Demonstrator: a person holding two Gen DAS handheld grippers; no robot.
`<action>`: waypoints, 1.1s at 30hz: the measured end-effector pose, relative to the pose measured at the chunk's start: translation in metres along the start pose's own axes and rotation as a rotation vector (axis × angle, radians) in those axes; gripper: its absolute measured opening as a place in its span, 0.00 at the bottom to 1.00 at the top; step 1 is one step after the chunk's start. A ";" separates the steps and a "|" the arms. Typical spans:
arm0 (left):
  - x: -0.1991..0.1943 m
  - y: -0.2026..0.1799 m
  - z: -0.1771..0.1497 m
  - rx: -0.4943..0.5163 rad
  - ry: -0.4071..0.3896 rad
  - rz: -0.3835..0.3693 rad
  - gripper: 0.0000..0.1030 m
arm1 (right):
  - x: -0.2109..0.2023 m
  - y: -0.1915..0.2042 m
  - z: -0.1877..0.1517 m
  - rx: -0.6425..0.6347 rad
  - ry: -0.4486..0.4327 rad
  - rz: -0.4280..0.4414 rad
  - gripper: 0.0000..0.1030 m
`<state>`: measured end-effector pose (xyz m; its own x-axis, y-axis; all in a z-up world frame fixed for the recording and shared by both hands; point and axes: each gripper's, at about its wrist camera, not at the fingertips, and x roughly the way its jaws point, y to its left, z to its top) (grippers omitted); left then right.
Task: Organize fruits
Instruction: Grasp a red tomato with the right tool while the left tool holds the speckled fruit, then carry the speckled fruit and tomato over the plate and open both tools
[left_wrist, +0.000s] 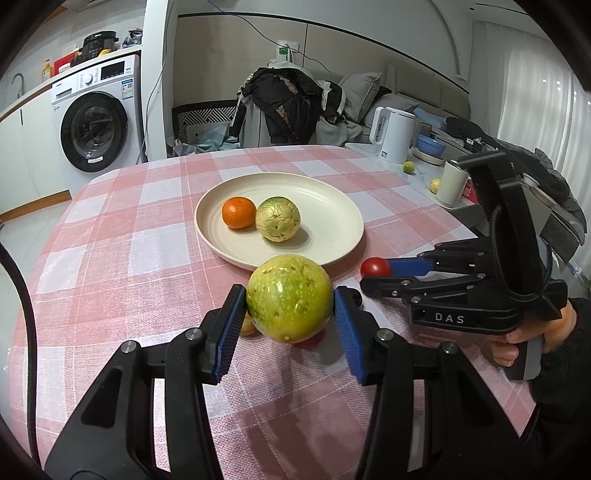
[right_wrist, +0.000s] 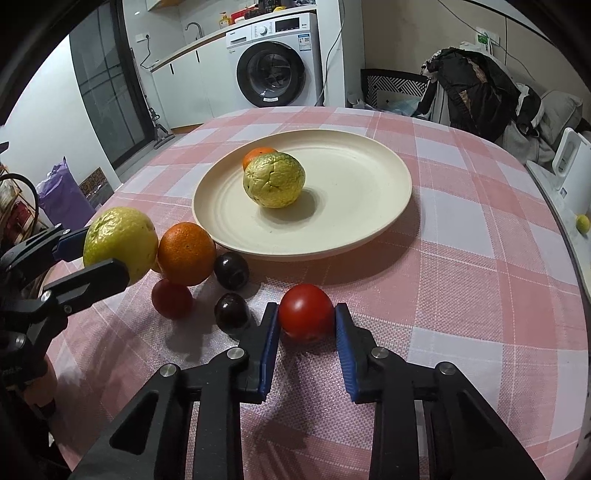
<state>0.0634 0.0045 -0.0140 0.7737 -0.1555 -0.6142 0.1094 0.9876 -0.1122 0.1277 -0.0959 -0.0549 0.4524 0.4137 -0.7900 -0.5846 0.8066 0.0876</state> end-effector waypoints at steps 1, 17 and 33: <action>0.000 0.001 0.000 -0.003 -0.001 0.001 0.44 | 0.000 0.000 0.000 0.000 -0.002 0.000 0.29; -0.001 0.018 0.011 -0.032 -0.079 0.040 0.44 | -0.045 -0.007 0.017 0.032 -0.204 0.026 0.29; 0.012 0.031 0.019 -0.070 -0.083 0.050 0.44 | -0.002 -0.002 0.005 -0.013 -0.022 0.006 0.46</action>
<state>0.0877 0.0340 -0.0099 0.8263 -0.1011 -0.5541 0.0278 0.9899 -0.1391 0.1314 -0.0962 -0.0499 0.4631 0.4281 -0.7760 -0.5960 0.7985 0.0848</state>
